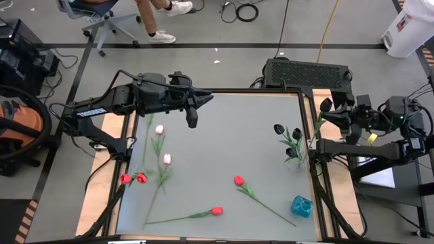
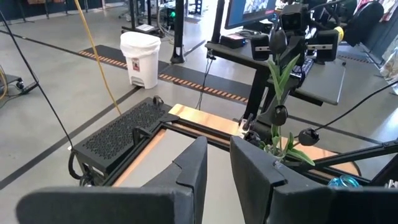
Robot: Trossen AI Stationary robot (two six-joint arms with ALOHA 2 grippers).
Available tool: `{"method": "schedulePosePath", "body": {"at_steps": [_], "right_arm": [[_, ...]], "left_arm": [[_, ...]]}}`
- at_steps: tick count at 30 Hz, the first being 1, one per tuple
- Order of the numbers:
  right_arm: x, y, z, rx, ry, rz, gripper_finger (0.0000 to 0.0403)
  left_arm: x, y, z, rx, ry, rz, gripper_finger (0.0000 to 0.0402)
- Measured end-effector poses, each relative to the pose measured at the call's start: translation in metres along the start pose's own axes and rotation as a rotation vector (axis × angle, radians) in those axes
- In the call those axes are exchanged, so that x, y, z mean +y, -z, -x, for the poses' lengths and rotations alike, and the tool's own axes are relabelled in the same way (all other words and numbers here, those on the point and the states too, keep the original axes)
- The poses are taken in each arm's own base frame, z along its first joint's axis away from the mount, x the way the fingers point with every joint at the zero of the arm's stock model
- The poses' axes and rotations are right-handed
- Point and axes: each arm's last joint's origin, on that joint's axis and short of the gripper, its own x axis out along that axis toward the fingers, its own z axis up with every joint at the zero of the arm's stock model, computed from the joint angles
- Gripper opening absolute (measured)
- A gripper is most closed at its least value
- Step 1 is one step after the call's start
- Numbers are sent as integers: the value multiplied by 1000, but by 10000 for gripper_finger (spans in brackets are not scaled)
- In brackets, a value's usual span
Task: Sort flowers into vase by color
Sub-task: Put the black tulip into the right transparent vase
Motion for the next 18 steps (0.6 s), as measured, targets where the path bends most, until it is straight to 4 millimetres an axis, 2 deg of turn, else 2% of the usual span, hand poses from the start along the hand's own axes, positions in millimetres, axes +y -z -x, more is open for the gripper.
{"method": "schedulePosePath", "body": {"at_steps": [18], "right_arm": [[-2, 4, 0, 46, 17, 21, 4]], "left_arm": [[0, 0, 0, 0, 0, 1, 77]]}}
